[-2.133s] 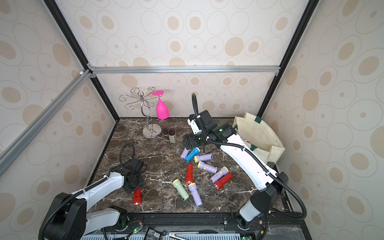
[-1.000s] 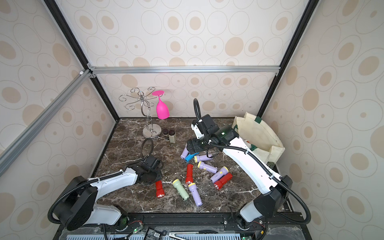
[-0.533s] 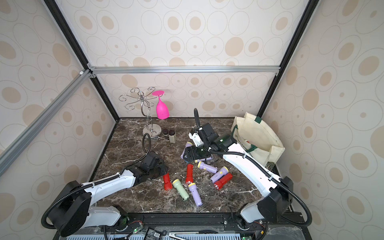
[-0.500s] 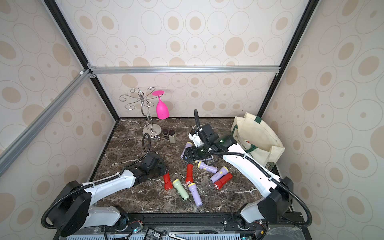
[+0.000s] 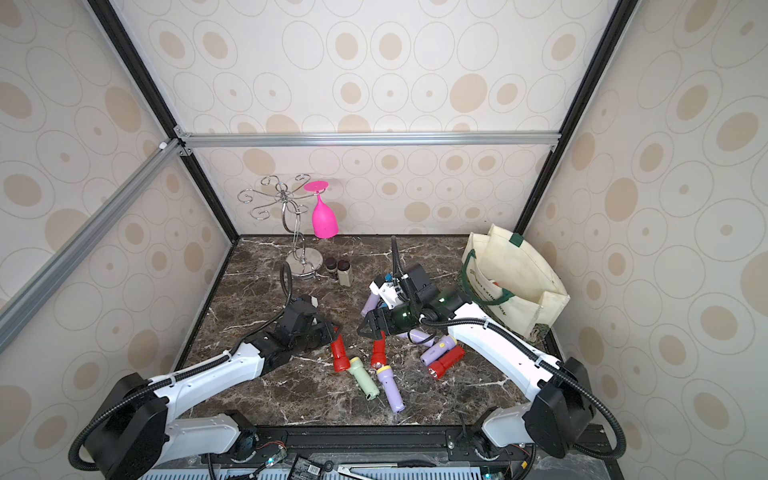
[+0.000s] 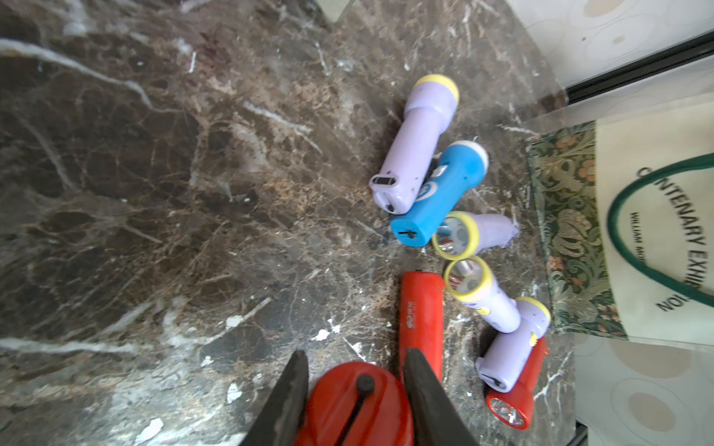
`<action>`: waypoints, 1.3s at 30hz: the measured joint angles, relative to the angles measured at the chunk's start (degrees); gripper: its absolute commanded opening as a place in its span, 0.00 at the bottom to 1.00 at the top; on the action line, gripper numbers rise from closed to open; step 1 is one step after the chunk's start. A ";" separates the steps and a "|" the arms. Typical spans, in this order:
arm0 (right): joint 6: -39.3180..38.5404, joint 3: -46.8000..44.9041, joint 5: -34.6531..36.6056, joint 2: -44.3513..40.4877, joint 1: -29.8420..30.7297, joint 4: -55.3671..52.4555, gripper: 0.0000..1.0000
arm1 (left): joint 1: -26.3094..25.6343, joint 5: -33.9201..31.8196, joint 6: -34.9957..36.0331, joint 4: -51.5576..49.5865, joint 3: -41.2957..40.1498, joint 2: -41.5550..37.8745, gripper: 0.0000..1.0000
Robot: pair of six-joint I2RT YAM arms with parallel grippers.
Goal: Put the flashlights into the tote bags
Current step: Pick up the flashlight from the center of the board.
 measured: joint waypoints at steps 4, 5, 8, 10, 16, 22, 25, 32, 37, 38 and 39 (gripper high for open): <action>0.50 -0.83 -1.64 -0.70 0.00 3.13 0.82 | 0.00 0.52 0.00 0.90 0.76 -2.10 0.00; 0.68 -0.87 -1.86 -0.70 0.00 3.89 0.82 | 0.00 0.68 -0.02 1.40 1.03 -2.36 0.00; 1.11 -0.90 -2.21 -0.55 0.00 5.31 0.81 | 0.00 1.38 -0.07 2.97 1.81 -2.93 0.00; 1.27 -0.87 -2.34 -0.13 0.00 5.99 0.82 | 0.00 2.01 -0.28 4.13 2.43 -2.97 0.00; 1.95 -0.87 -3.45 2.89 0.04 8.09 0.82 | 0.00 3.65 -1.77 7.69 4.96 -2.49 0.00; 1.95 0.02 -4.44 7.02 1.60 9.05 0.84 | -0.02 4.96 -3.80 11.39 5.99 -1.51 0.00; 1.97 1.07 -4.50 8.44 2.73 9.38 0.84 | -0.04 5.38 -4.37 12.11 6.58 -0.96 0.00; 2.49 1.49 -3.37 9.38 3.76 9.97 0.83 | -0.07 5.81 -5.25 13.90 6.62 -0.55 0.00; 2.49 1.49 -2.34 9.97 3.98 9.88 0.82 | -0.11 5.81 -5.99 14.75 6.62 -0.44 0.00; 2.49 1.49 -2.14 10.01 4.02 9.86 0.81 | -0.11 5.84 -6.10 14.84 6.62 -0.44 0.00; 2.54 1.49 -1.90 10.01 4.04 9.86 0.77 | -0.11 5.84 -6.21 14.91 6.62 -0.42 0.00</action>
